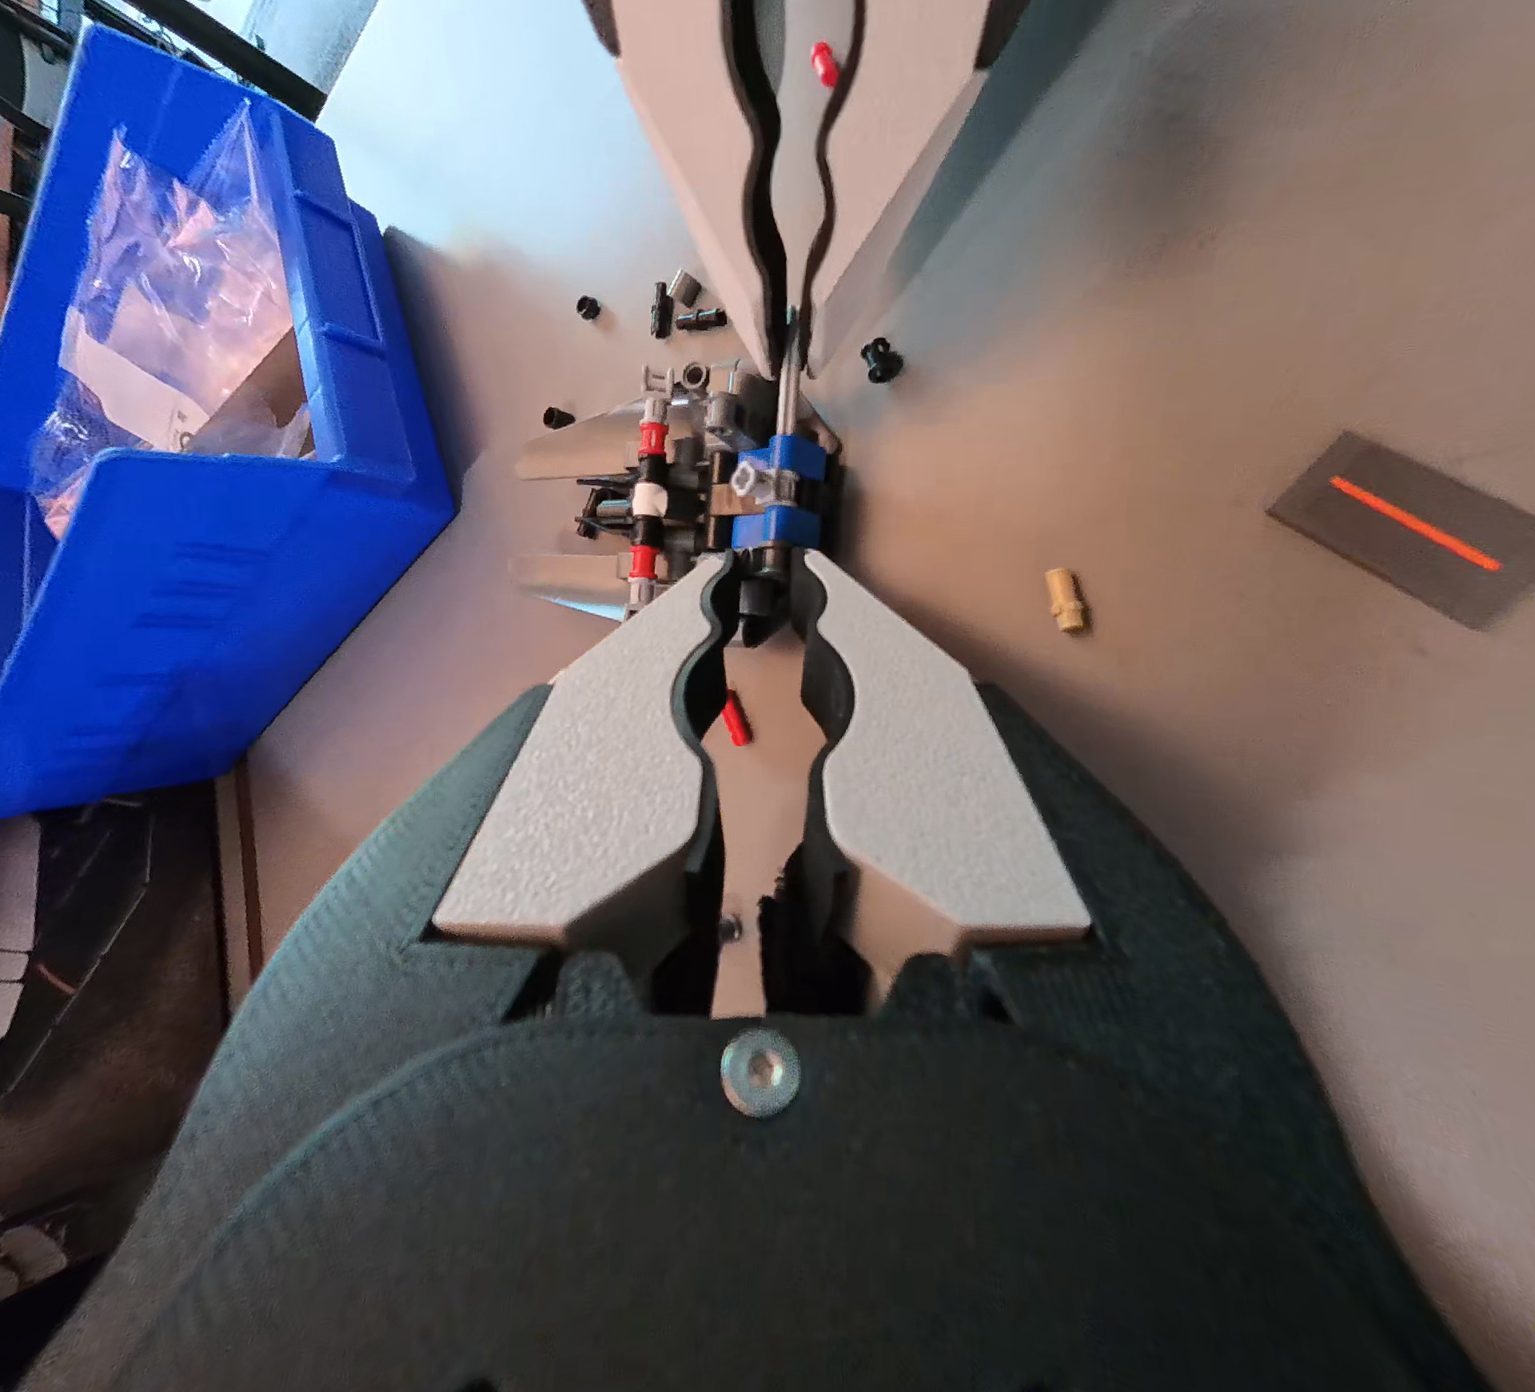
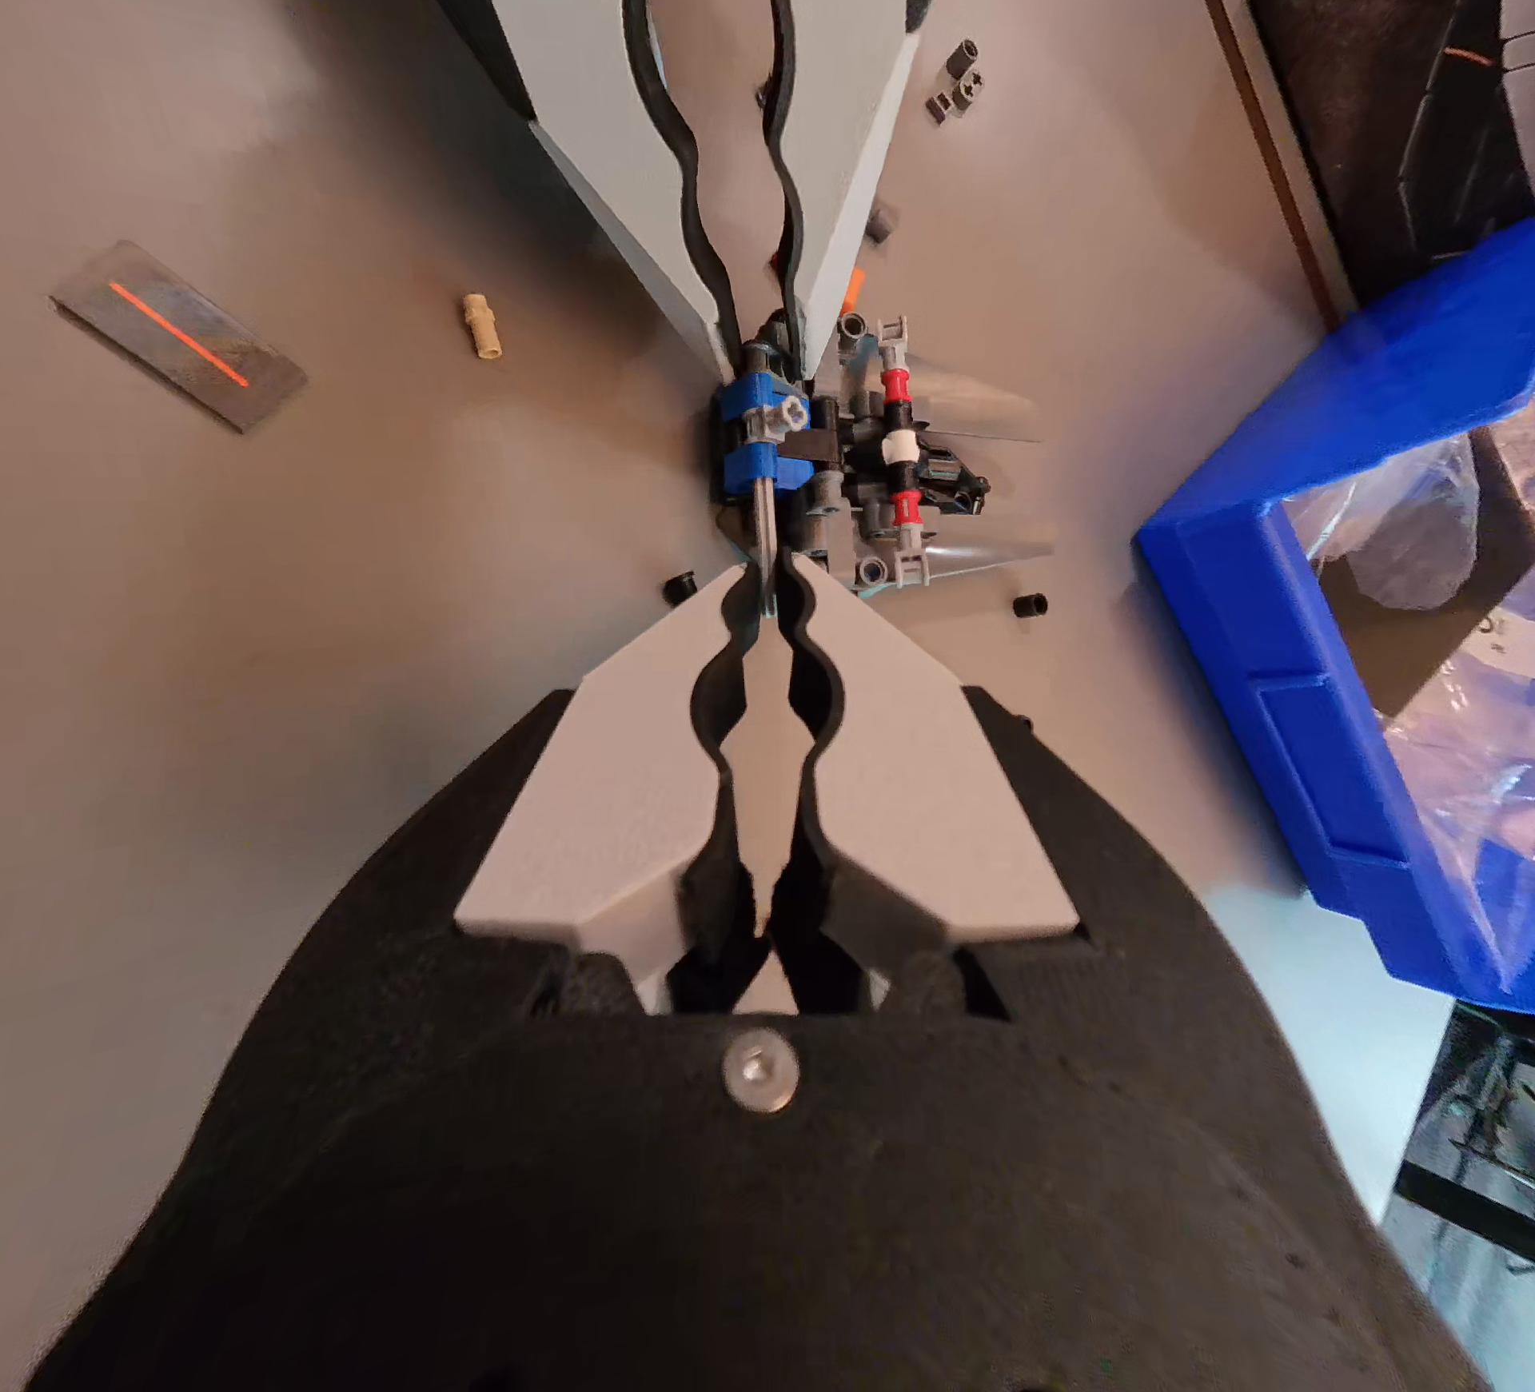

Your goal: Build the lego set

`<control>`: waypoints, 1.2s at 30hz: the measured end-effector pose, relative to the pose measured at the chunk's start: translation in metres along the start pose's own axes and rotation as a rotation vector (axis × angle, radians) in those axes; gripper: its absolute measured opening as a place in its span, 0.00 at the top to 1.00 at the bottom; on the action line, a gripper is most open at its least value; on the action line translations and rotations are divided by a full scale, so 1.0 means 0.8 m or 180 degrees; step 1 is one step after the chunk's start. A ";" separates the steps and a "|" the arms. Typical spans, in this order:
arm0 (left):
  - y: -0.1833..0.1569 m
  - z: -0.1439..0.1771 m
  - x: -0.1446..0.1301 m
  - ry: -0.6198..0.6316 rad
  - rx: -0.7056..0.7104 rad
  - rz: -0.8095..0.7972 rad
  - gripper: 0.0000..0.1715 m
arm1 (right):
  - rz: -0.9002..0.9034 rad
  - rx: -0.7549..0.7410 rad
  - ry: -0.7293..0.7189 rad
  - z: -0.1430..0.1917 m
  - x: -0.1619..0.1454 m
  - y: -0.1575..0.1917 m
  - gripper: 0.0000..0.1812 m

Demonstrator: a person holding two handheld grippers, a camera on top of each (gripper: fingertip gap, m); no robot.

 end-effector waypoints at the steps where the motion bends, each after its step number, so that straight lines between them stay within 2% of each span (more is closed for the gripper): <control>1: 0.000 0.000 0.000 -0.0006 0.0001 0.0016 0.95 | 0.0035 -0.0042 0.0016 0.001 0.000 0.000 1.00; 6: 0.000 0.000 0.001 0.0010 -0.0020 0.0073 0.95 | 0.0164 -0.0213 0.0196 -0.001 0.001 0.002 1.00; 17: 0.000 0.000 0.000 0.0026 0.0002 0.0163 0.95 | -0.0009 -0.0055 0.0174 -0.003 0.003 0.001 1.00; 23: 0.000 0.000 -0.001 0.0040 0.0020 0.0157 0.95 | -0.0358 0.0166 0.0154 -0.004 0.006 0.001 1.00; 36: 0.003 -0.001 -0.004 0.0062 0.0014 0.0220 0.95 | 0.0430 -0.0364 0.0268 -0.007 0.009 0.001 1.00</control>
Point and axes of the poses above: each gripper's, where its closed fingertips meet, z back along the fingers, x out of its top, y = z × x across the jaws, the point moved 2 cm from there along z, back along the fingers, and after that the axes turned 8 degrees about -z, right-handed, at the moved point
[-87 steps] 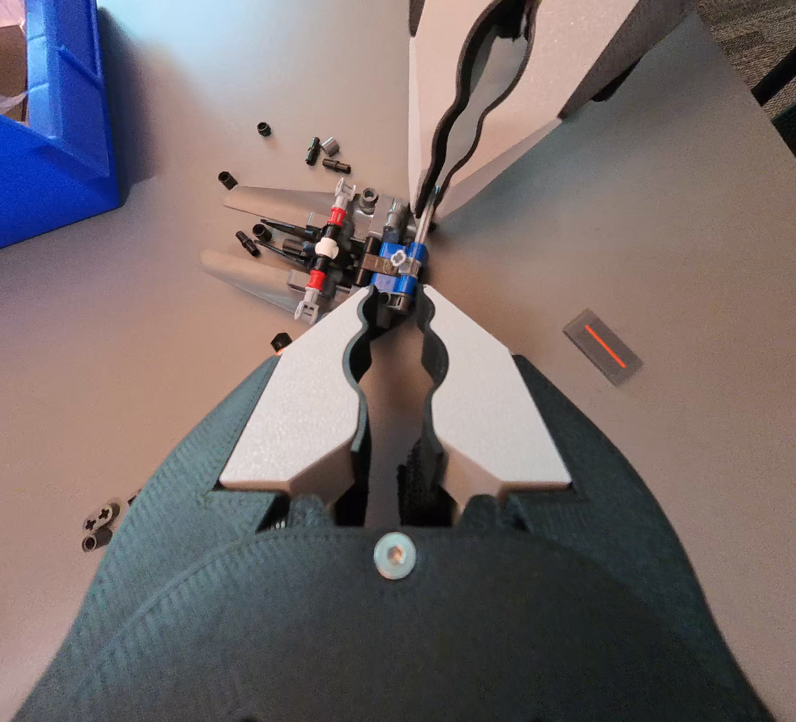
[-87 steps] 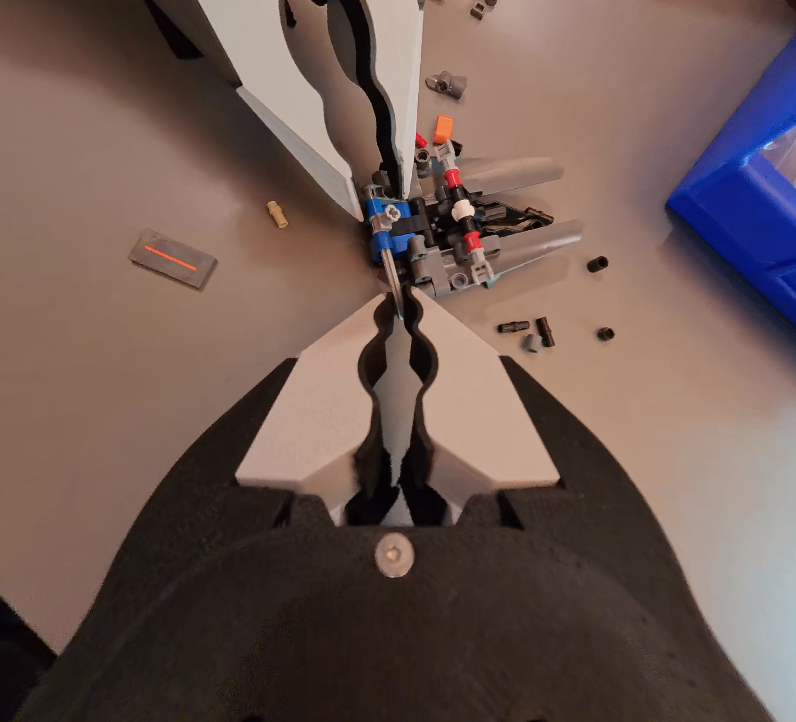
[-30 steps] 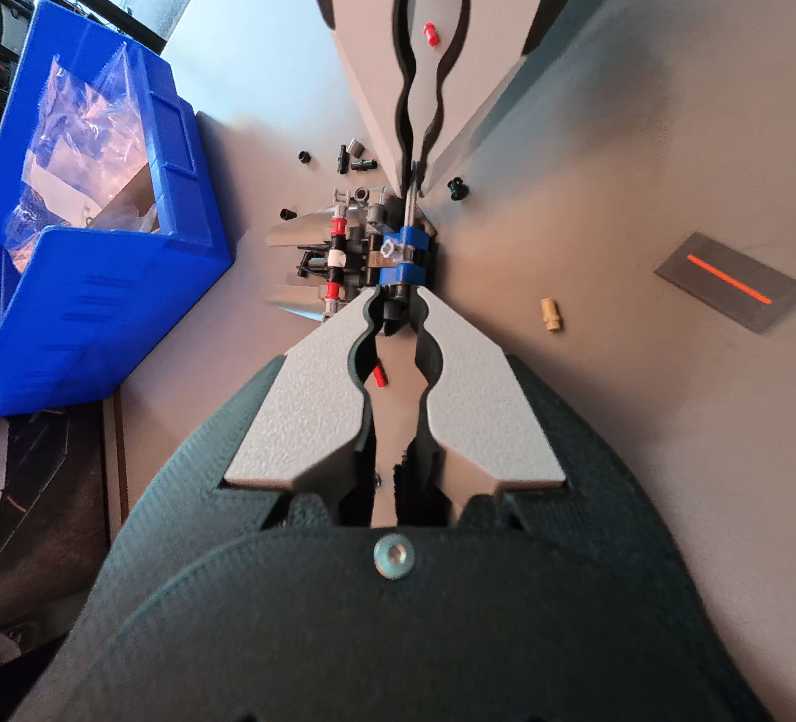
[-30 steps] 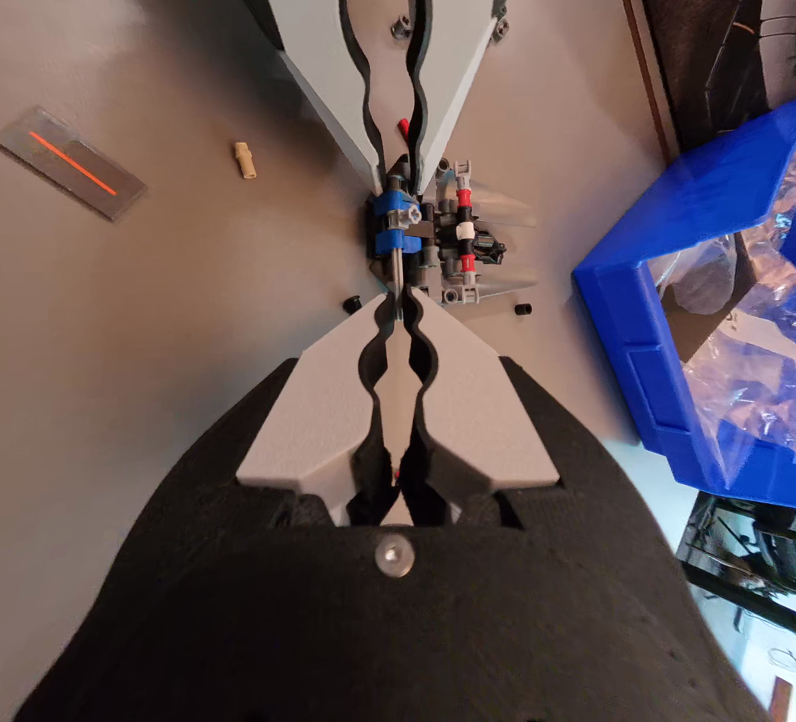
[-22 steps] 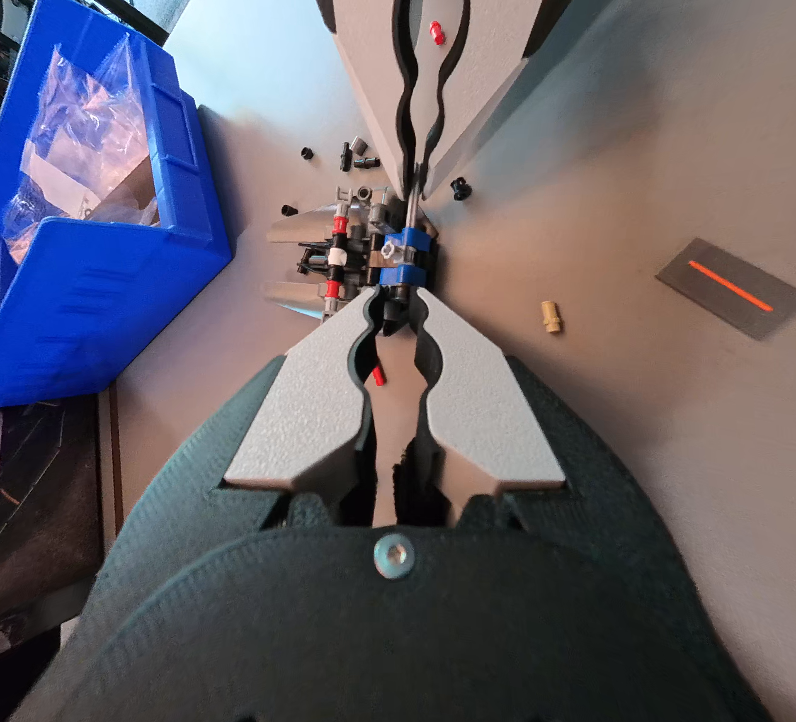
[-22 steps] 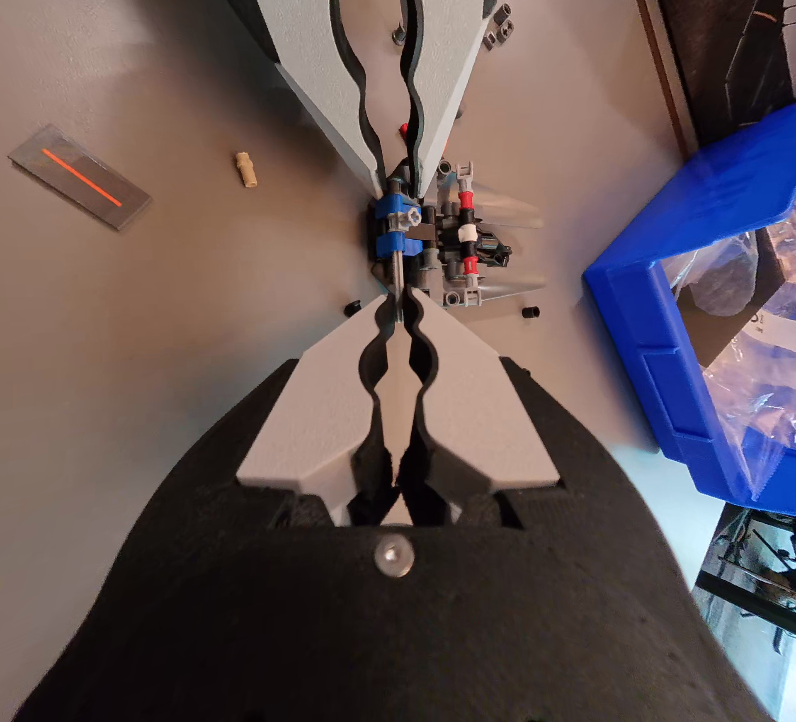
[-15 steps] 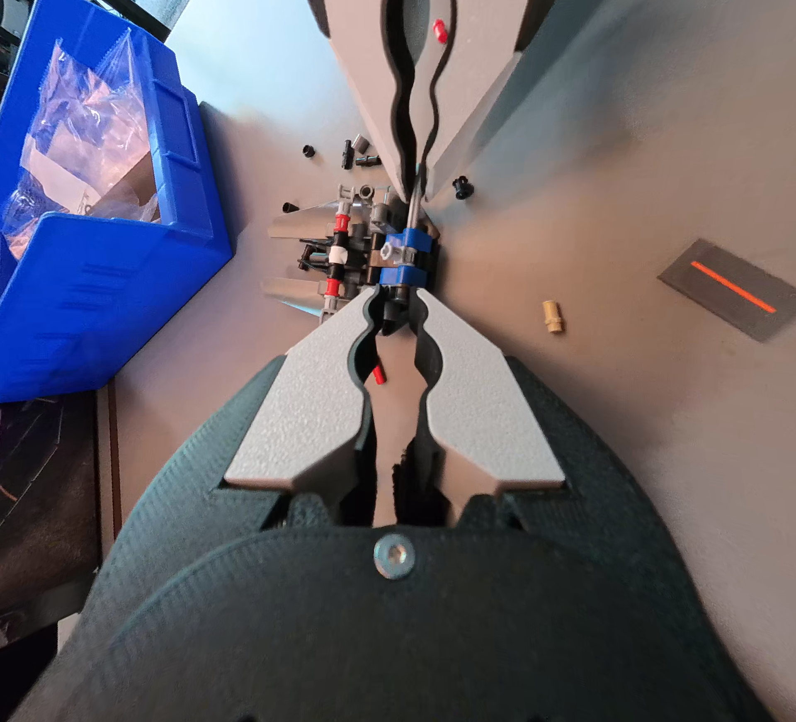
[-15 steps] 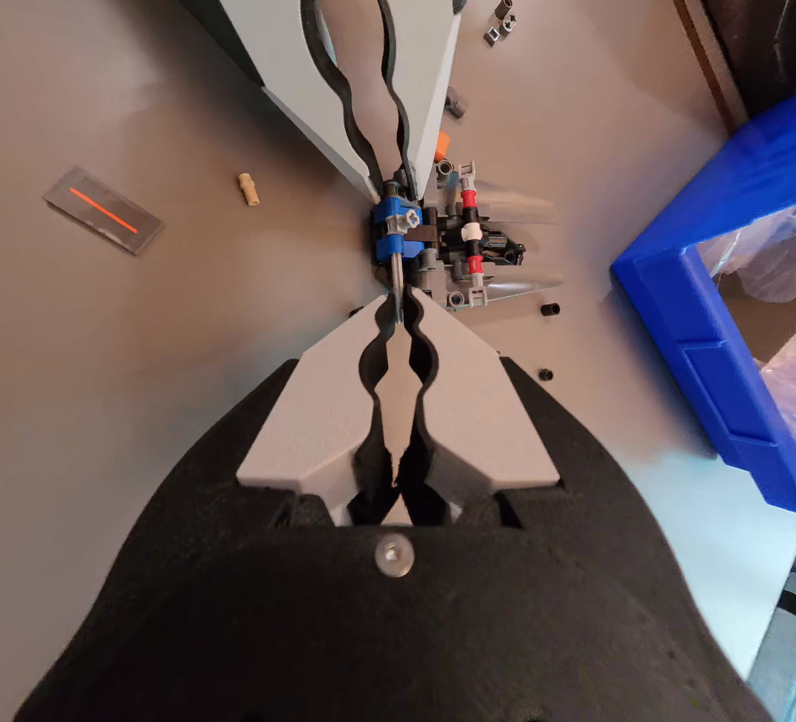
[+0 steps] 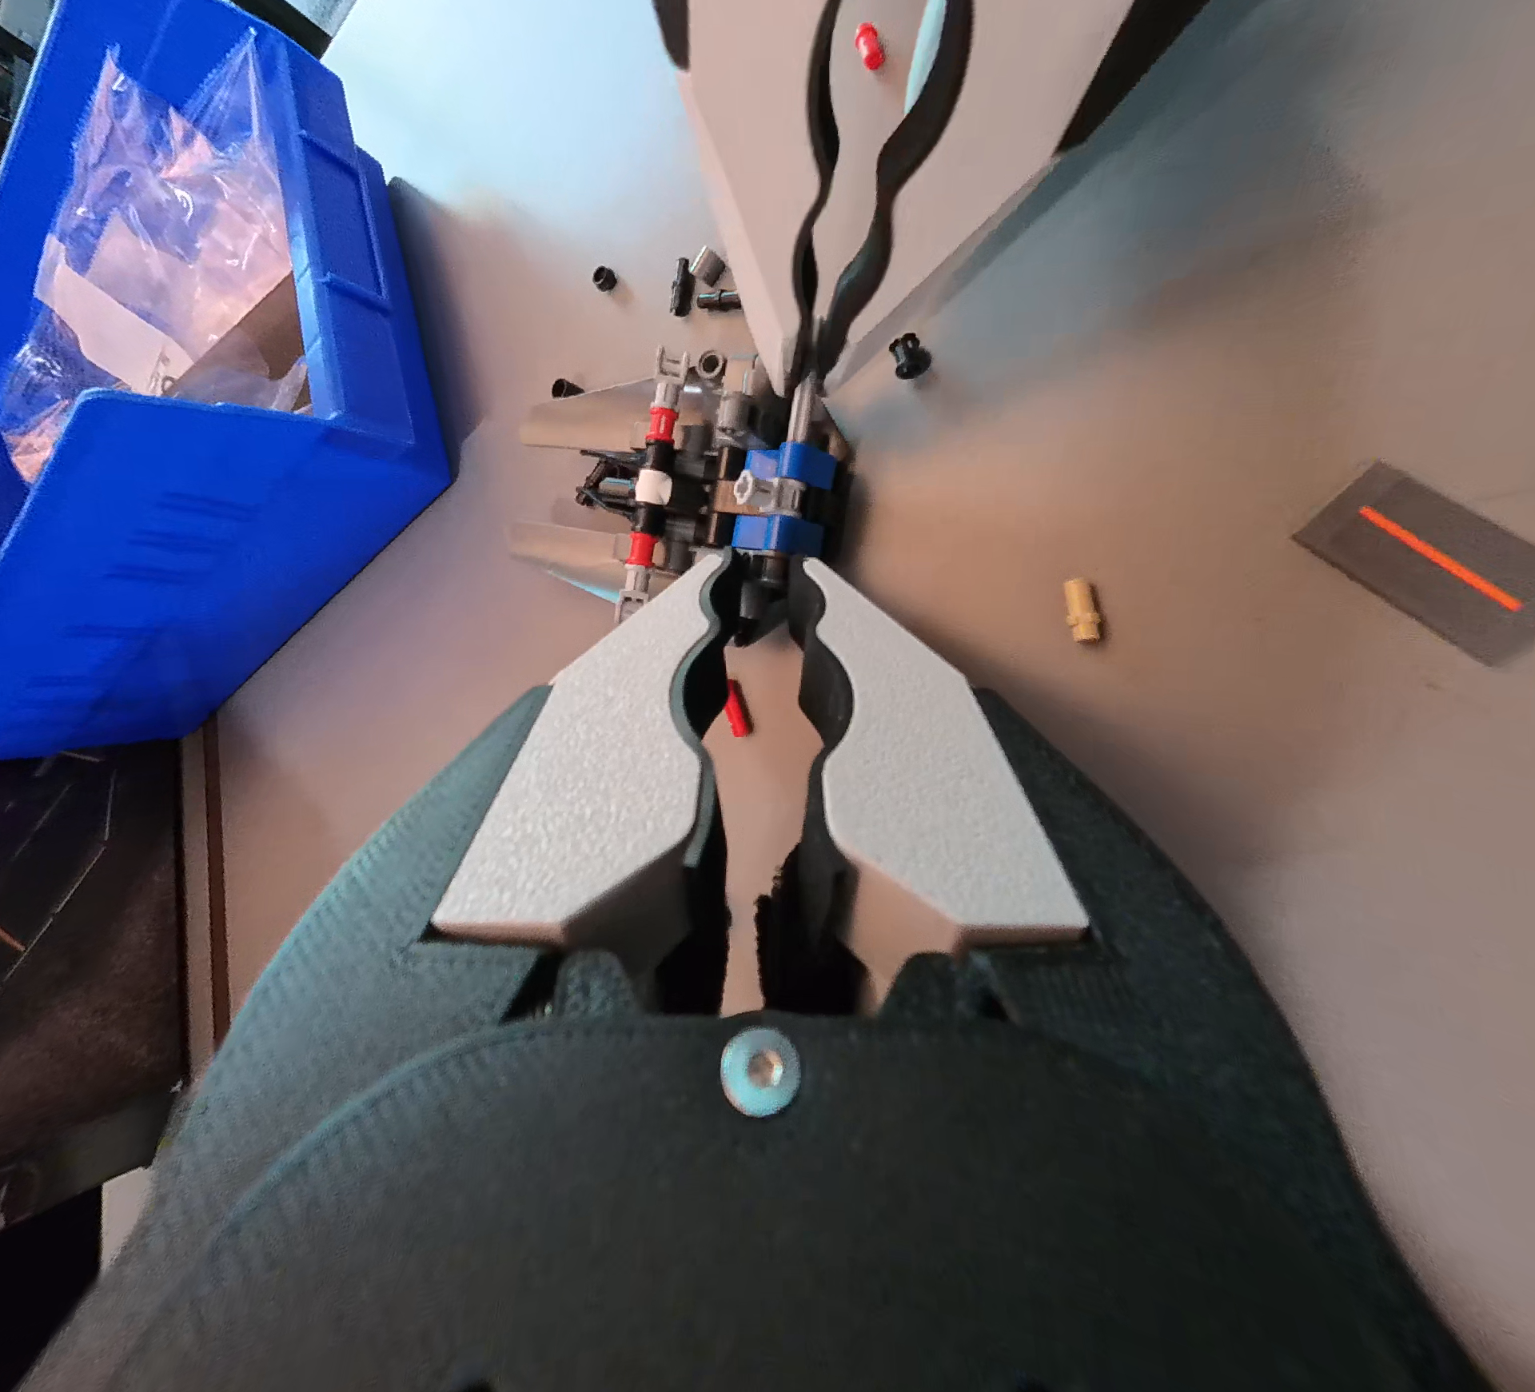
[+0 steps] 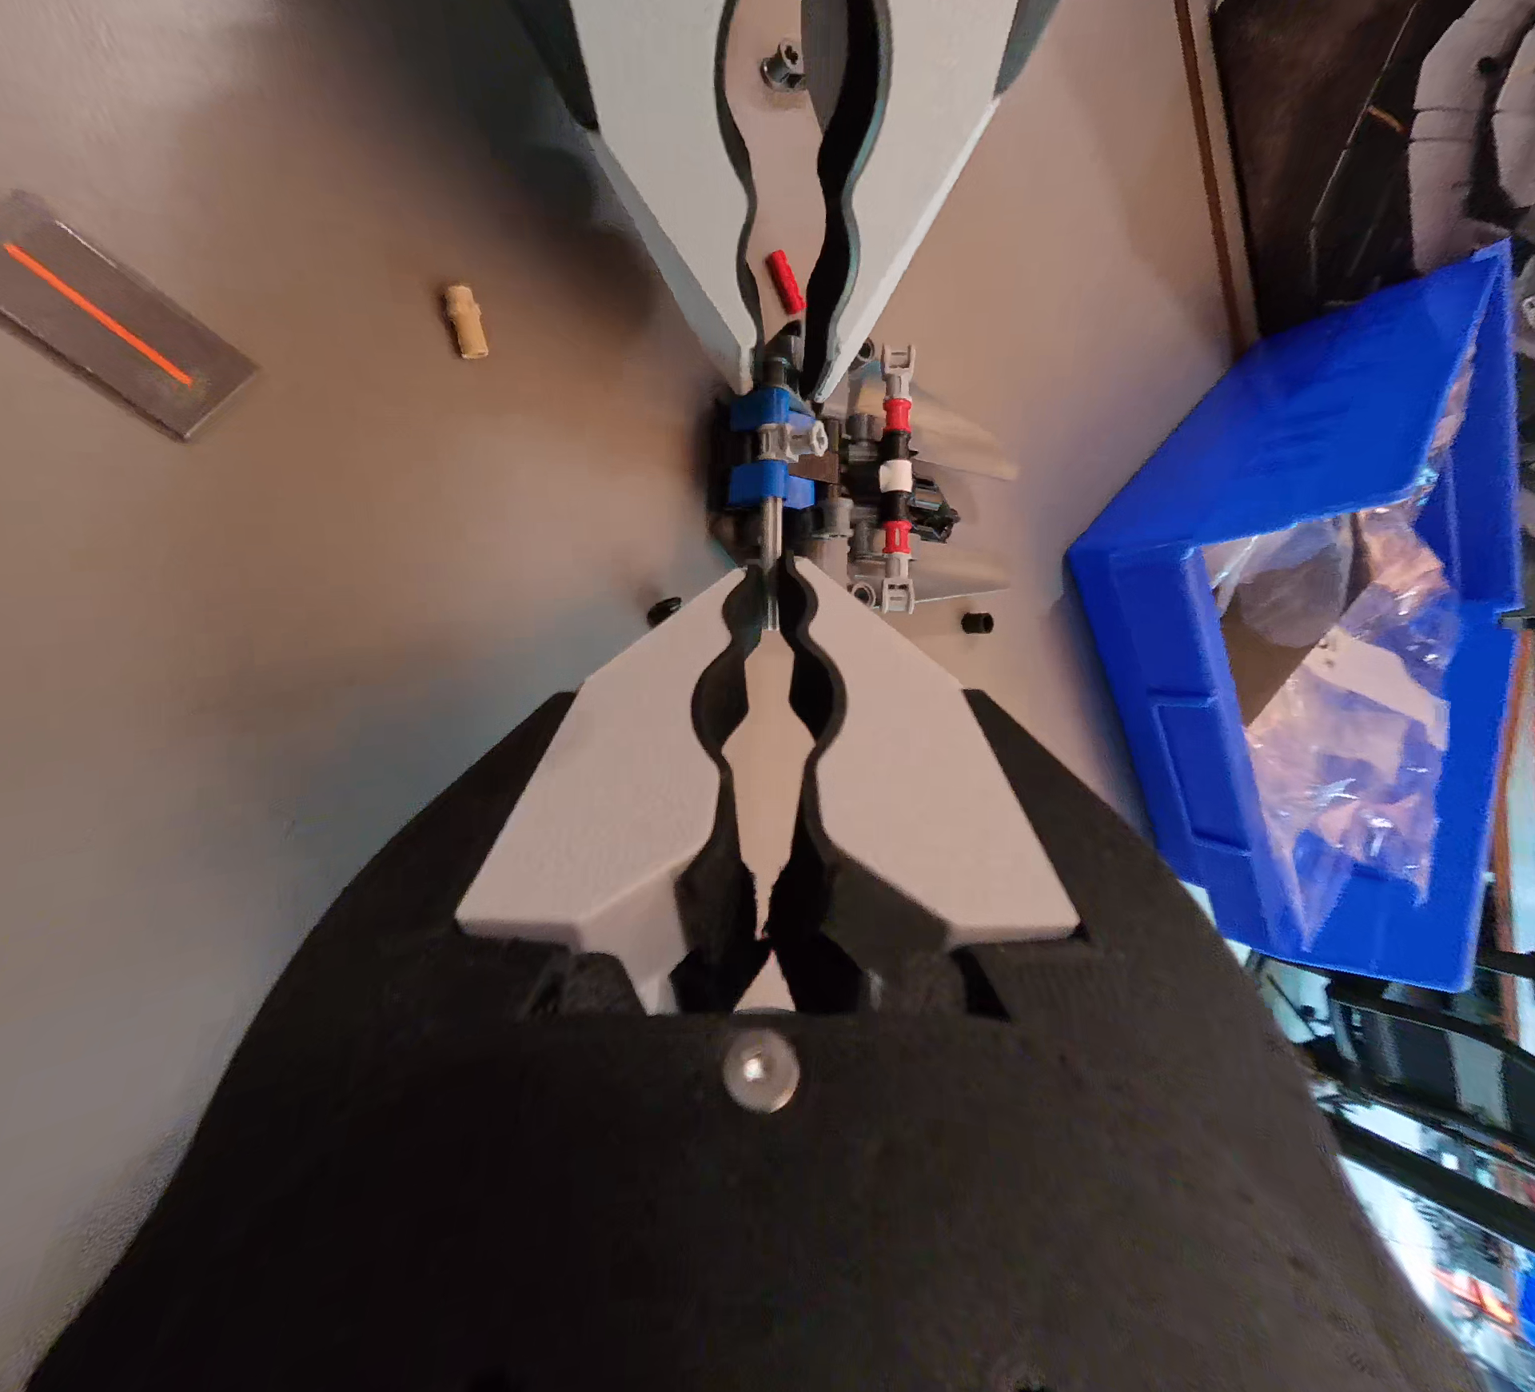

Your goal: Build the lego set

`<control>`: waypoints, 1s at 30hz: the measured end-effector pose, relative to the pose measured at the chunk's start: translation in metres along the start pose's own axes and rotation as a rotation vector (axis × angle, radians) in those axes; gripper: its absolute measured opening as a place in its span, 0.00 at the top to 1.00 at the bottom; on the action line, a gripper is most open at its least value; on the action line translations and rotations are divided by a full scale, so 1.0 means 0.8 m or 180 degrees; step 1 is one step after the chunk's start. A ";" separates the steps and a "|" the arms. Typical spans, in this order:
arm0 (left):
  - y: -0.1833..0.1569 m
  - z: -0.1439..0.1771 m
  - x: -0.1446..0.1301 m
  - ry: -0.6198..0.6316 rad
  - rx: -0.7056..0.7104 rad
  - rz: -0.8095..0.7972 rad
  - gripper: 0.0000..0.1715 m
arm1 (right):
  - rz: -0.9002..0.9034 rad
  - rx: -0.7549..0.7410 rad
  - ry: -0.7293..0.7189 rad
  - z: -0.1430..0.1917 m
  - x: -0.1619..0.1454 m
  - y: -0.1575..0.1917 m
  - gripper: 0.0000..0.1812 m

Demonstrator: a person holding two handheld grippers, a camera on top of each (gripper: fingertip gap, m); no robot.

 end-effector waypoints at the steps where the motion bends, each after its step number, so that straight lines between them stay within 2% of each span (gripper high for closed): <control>1: 0.000 0.000 0.000 -0.0007 -0.0001 0.0007 0.95 | 0.0039 -0.0022 -0.0010 0.000 0.001 0.000 1.00; 6: 0.000 -0.001 0.000 -0.0009 -0.0003 0.0033 0.95 | 0.0022 0.0053 -0.0006 -0.001 0.001 0.001 1.00; 10: -0.004 -0.002 0.005 -0.0078 -0.0019 0.0010 0.95 | -0.0169 0.0226 -0.0172 0.000 0.014 0.004 1.00; 13: -0.002 -0.002 0.003 -0.0072 0.0022 0.0038 0.95 | -0.0484 0.0353 -0.0254 -0.002 0.013 0.001 1.00; 16: -0.001 -0.001 0.003 -0.0090 -0.0004 0.0038 0.95 | -0.0541 0.0387 -0.0295 -0.002 0.010 0.000 0.99; 22: 0.000 0.000 0.007 -0.0149 -0.0053 0.0015 0.94 | -0.0792 0.0364 -0.0384 0.022 -0.004 -0.014 0.94; 24: 0.003 0.005 0.008 -0.0164 -0.0019 -0.0010 0.95 | -0.1083 0.0474 -0.0577 0.038 -0.007 -0.021 0.94; 28: 0.002 0.013 0.007 -0.0128 -0.0087 0.0098 0.92 | -0.1450 0.0596 -0.0673 0.060 -0.023 -0.029 0.94; 30: -0.003 0.014 0.005 -0.0084 -0.0093 0.0083 0.92 | -0.1475 0.0653 -0.0579 0.061 -0.028 -0.024 0.94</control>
Point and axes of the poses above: each gripper's, where its closed fingertips meet, z back along the fingers, x out of its top, y = z × x across the jaws, the point moved 2 cm from there along z, back along the fingers, and after that the axes turned 8 degrees about -z, right-handed, at the moved point
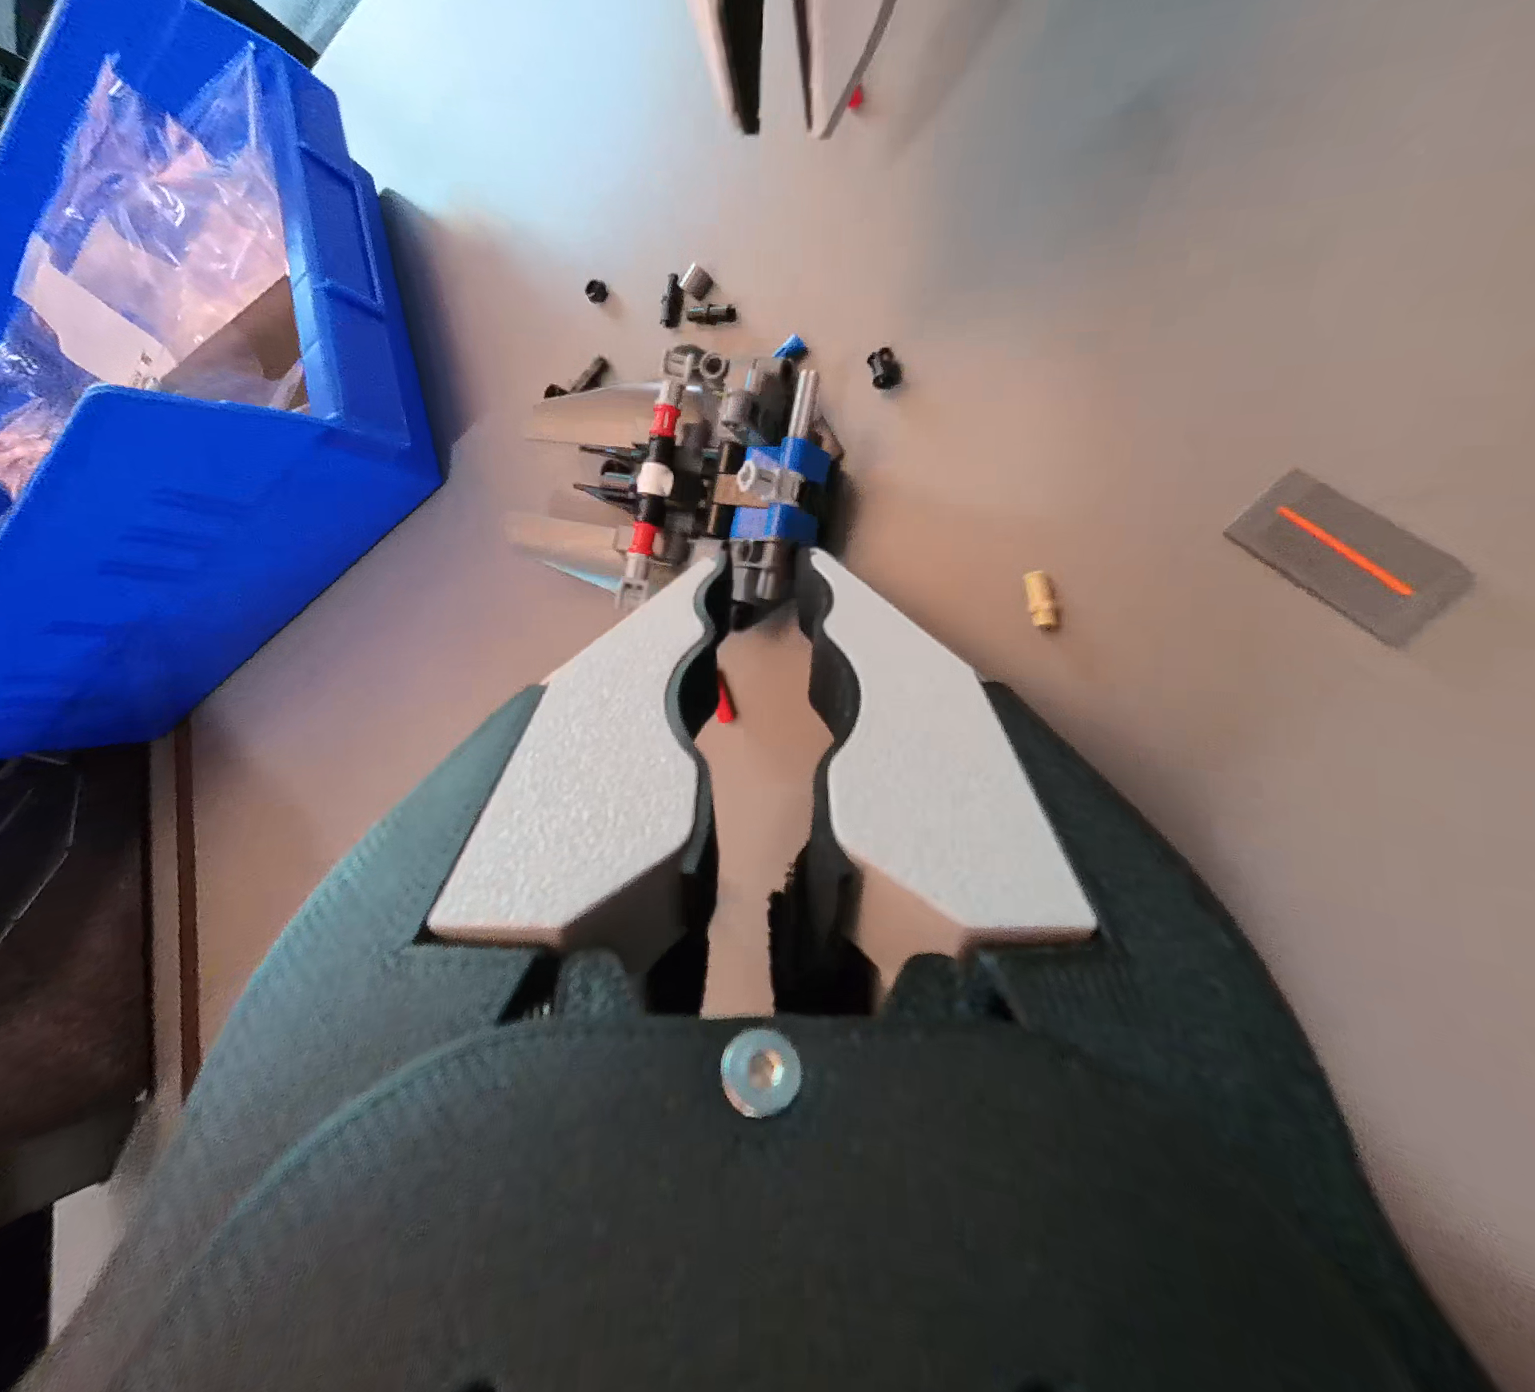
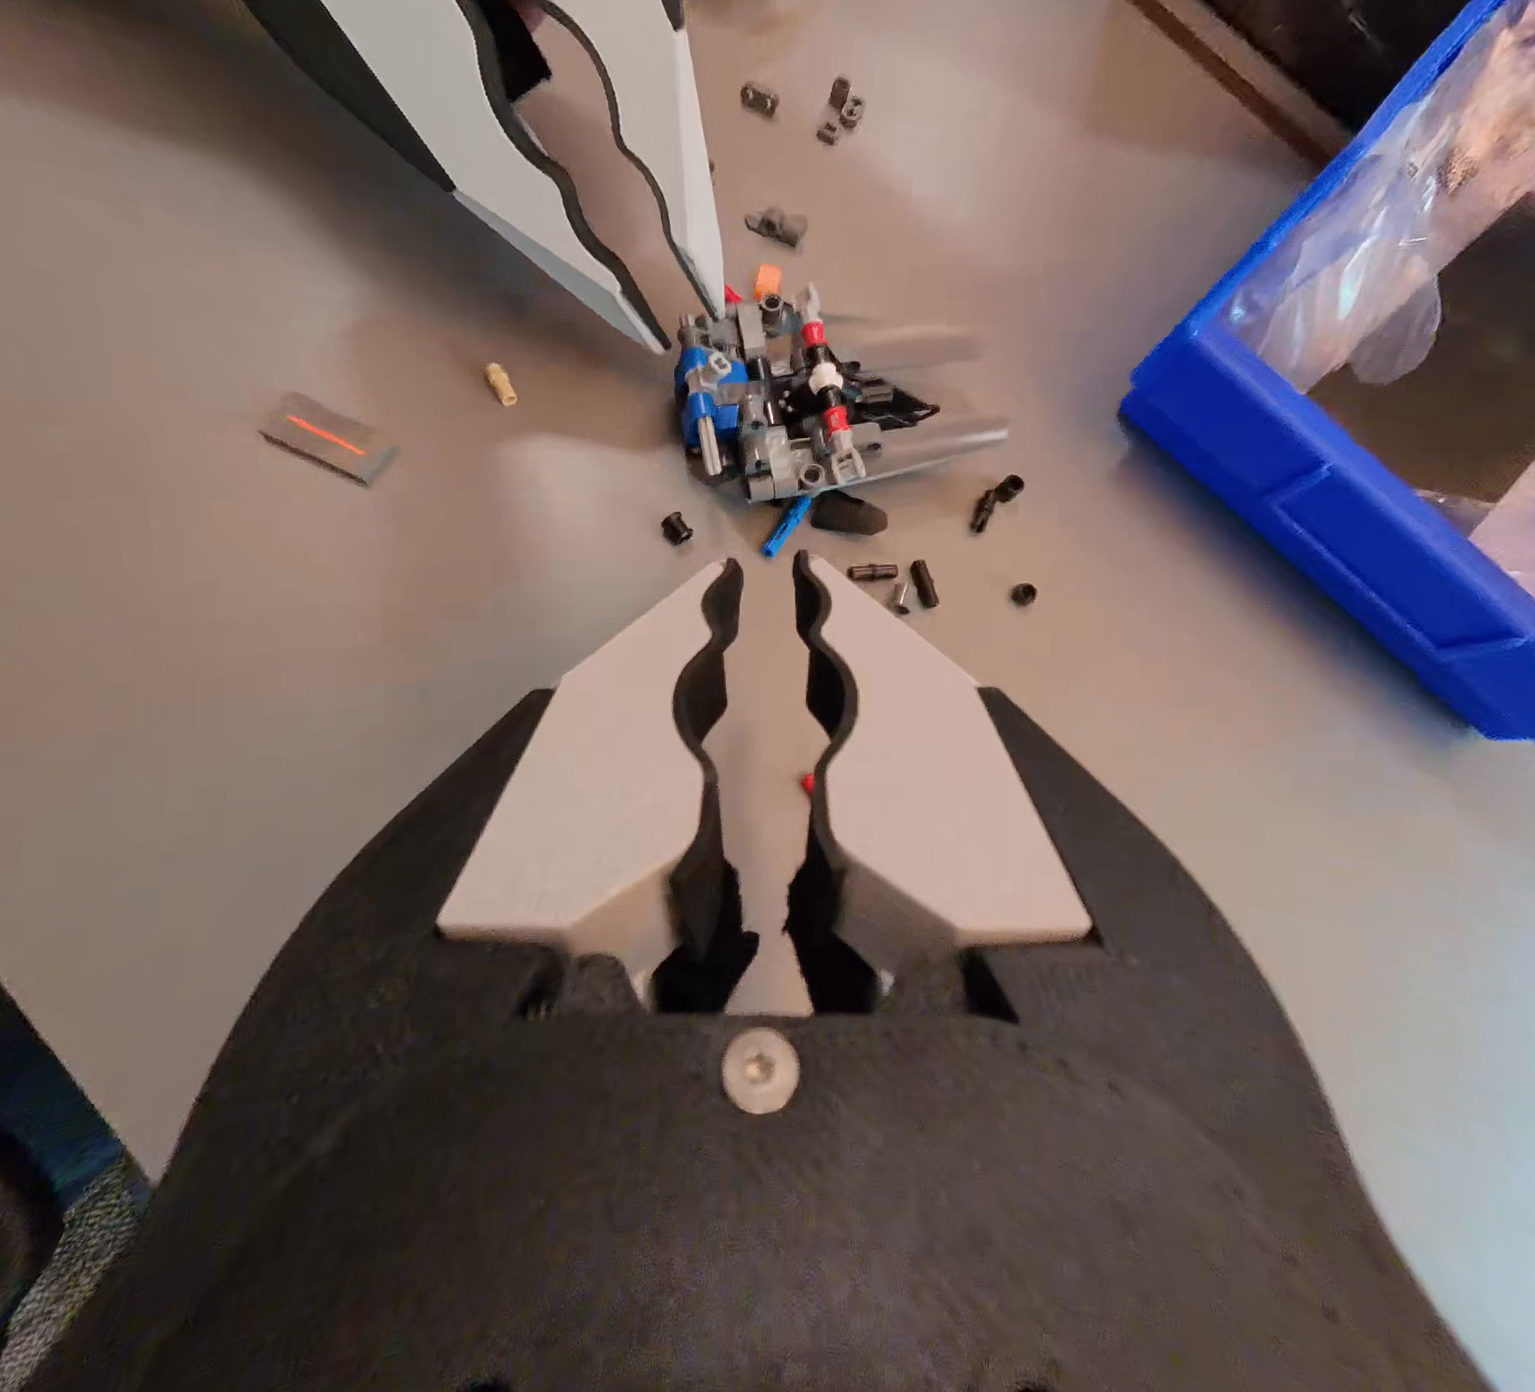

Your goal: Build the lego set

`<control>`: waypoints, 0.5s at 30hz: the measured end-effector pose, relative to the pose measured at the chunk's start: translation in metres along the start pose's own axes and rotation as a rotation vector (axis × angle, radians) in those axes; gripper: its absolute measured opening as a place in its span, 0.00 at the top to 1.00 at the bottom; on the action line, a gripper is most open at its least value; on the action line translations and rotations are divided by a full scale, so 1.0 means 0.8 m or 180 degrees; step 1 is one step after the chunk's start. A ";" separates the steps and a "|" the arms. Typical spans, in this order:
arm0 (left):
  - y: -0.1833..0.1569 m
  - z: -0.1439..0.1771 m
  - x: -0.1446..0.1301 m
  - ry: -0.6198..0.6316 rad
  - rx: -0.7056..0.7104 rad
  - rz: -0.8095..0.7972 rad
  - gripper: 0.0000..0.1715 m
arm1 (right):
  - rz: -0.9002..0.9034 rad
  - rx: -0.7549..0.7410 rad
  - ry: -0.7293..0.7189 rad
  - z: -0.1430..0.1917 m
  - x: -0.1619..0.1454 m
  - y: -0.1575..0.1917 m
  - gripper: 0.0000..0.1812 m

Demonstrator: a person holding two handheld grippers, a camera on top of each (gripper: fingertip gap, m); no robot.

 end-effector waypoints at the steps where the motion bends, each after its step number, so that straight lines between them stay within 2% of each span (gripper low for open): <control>1: -0.003 0.001 0.000 -0.0002 -0.0017 0.0012 0.93 | 0.0025 0.0010 -0.0002 -0.001 0.000 0.003 0.94; 5: -0.003 0.009 0.000 0.0075 0.0093 0.0051 0.91 | -0.0101 0.0160 -0.0103 -0.001 0.004 0.011 0.94; 11: -0.004 0.000 0.013 0.0127 0.0180 0.0032 0.88 | -0.0470 0.0361 -0.0153 -0.012 -0.002 0.005 0.86; 15: -0.001 -0.012 0.017 0.0218 0.0188 0.0080 0.86 | -0.0389 0.0468 -0.0125 -0.027 -0.001 0.005 0.89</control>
Point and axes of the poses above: each gripper's, where its closed fingertips meet, z back along the fingers, x out of its top, y = z × x across the jaws, the point moved 2 cm from there along z, back along the fingers, and after that the axes turned 8 degrees about -z, right-handed, at the moved point
